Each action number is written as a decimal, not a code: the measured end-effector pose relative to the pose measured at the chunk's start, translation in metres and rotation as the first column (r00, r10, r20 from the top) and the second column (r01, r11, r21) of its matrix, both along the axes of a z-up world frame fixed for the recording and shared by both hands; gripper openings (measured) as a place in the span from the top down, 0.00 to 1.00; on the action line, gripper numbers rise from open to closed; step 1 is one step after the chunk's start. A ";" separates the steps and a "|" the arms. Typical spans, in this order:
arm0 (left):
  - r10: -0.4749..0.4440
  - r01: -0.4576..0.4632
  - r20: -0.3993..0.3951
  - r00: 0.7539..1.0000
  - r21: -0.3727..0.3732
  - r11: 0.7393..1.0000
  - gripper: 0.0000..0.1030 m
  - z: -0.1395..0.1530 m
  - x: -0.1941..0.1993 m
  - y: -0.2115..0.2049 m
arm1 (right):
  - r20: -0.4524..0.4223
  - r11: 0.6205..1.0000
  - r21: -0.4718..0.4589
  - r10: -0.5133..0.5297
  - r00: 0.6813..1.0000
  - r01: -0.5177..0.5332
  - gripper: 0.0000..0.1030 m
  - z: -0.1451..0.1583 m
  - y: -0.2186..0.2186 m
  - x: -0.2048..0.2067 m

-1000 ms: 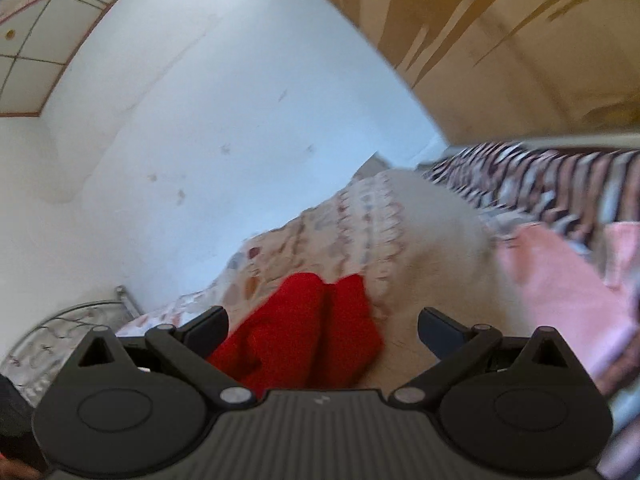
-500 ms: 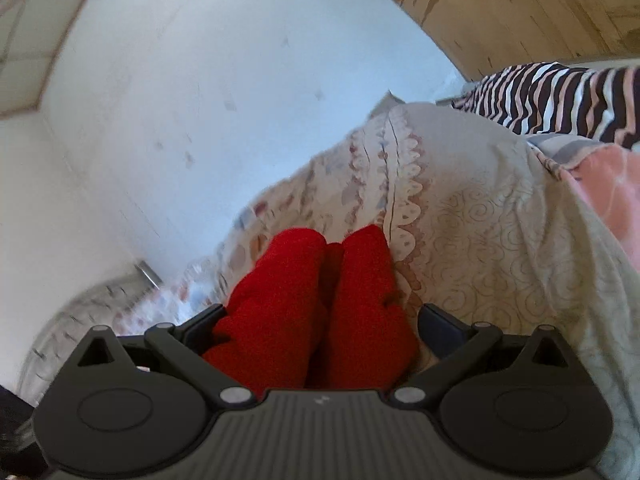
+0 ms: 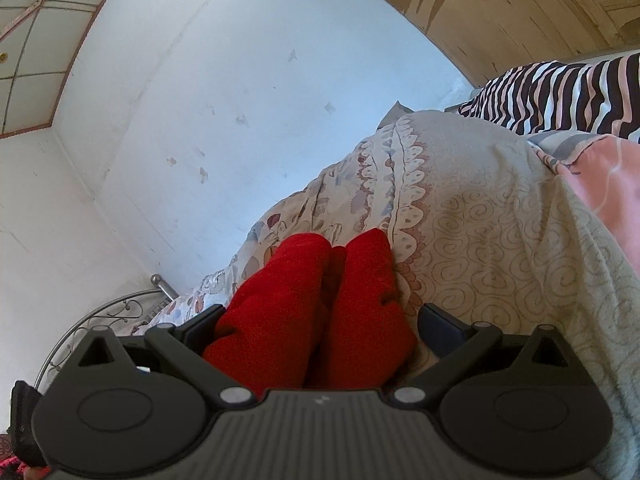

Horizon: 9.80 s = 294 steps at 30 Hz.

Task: Fold small clothes

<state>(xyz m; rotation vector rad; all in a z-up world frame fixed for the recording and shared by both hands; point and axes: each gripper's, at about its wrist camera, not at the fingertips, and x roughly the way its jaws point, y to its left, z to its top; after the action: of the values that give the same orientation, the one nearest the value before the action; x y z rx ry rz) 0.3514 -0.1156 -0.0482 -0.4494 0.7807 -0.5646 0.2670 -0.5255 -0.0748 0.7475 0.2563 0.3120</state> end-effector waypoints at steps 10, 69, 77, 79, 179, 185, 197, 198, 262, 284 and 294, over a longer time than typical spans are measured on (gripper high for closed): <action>-0.089 0.083 -0.099 0.991 -0.066 0.994 0.00 -0.008 0.025 0.003 | 0.002 1.000 0.003 0.000 1.000 0.000 0.01 0.000 0.001 -0.001; 0.331 -0.342 0.110 0.937 0.100 0.934 0.66 0.057 0.002 0.144 | -0.120 0.994 -0.036 0.102 0.988 -0.107 0.47 0.038 0.187 0.062; 0.367 -0.385 0.143 0.919 0.131 0.914 0.42 0.044 -0.006 0.141 | -0.096 0.988 -0.122 0.084 0.992 -0.095 0.33 0.051 0.192 0.045; 0.371 -0.389 0.136 0.919 0.140 0.911 0.29 0.046 -0.009 0.142 | -0.082 0.986 -0.142 0.077 0.994 -0.089 0.25 0.057 0.191 0.042; 0.462 -0.662 0.577 0.674 0.194 0.724 0.01 0.057 -0.372 0.112 | 0.358 0.781 -0.528 -0.151 0.921 0.333 0.00 0.078 0.239 -0.340; 0.429 -0.651 0.583 0.690 0.239 0.720 0.01 0.039 -0.382 0.110 | 0.332 0.781 -0.523 -0.181 0.926 0.340 0.00 0.071 0.233 -0.338; 0.419 -0.632 0.551 0.721 0.276 0.724 0.01 0.022 -0.383 0.110 | 0.292 0.788 -0.534 -0.166 0.942 0.304 0.00 0.065 0.233 -0.332; 0.418 -0.632 0.553 0.721 0.277 0.724 0.01 0.022 -0.383 0.110 | 0.290 0.789 -0.535 -0.165 0.943 0.303 0.00 0.065 0.233 -0.332; 0.418 -0.634 0.556 0.718 0.276 0.722 0.01 0.024 -0.384 0.111 | 0.234 0.772 -0.588 -0.125 0.964 0.243 0.00 0.062 0.239 -0.324; 0.417 -0.633 0.556 0.719 0.277 0.722 0.01 0.024 -0.383 0.111 | 0.233 0.772 -0.587 -0.126 0.964 0.243 0.00 0.063 0.239 -0.324; 0.417 -0.633 0.555 0.720 0.278 0.723 0.01 0.025 -0.383 0.110 | 0.232 0.773 -0.587 -0.126 0.964 0.242 0.00 0.063 0.239 -0.324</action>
<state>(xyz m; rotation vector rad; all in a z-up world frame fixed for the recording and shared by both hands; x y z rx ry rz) -0.0315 -0.0052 -0.0236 -0.0790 0.2650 0.0918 -0.0570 -0.2865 -0.0119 0.0891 0.0954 0.0900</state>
